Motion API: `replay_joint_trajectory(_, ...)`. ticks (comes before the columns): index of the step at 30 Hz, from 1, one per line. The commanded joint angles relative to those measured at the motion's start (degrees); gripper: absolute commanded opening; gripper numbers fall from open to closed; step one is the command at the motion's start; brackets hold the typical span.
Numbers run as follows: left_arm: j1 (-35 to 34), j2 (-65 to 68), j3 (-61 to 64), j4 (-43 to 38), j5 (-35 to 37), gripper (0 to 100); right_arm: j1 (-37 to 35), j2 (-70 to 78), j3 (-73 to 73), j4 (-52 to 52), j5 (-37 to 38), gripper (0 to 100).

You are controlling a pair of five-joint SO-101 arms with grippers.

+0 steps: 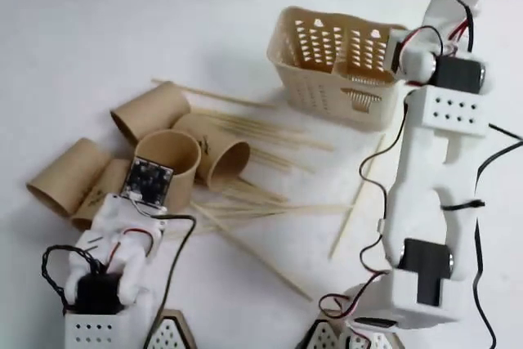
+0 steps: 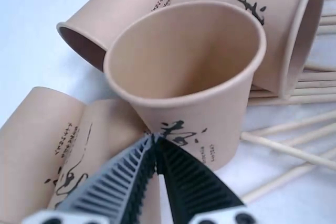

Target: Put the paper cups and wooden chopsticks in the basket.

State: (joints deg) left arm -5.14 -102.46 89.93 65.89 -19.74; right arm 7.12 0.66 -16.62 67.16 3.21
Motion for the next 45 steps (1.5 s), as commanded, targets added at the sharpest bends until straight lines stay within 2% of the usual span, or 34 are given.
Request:
replay_joint_trajectory(1,-0.4,-0.31,-0.35,-1.41,-0.62,3,0.13,1.45,-8.62,4.7,-0.79,2.0)
replay_joint_trajectory(15,-0.4,-0.31,-0.35,-1.41,-0.62,3,0.4,17.8,-27.16,18.33,-0.88,3.0)
replay_joint_trajectory(20,-0.4,-0.31,-0.35,-1.41,-0.62,3,0.04,19.74,-34.02,24.13,-0.53,17.0)
replay_joint_trajectory(24,-0.4,-0.31,-0.35,-1.41,-0.62,3,0.04,19.56,-40.44,27.91,-0.26,15.5)
replay_joint_trajectory(30,-0.4,-0.31,-0.35,-1.41,-0.62,3,0.04,18.95,-48.0,31.34,5.63,14.8)
replay_joint_trajectory(38,-0.4,-0.31,-0.35,-1.49,-0.62,3,-1.01,5.67,-35.08,31.43,15.03,14.8)
replay_joint_trajectory(41,-0.4,-0.31,-0.35,-1.58,-0.62,3,-4.53,-3.21,-24.18,31.34,19.25,14.8)
replay_joint_trajectory(45,-0.4,-0.31,-0.35,-1.58,-0.62,3,-12.97,-14.99,-8.7,31.34,25.49,14.8)
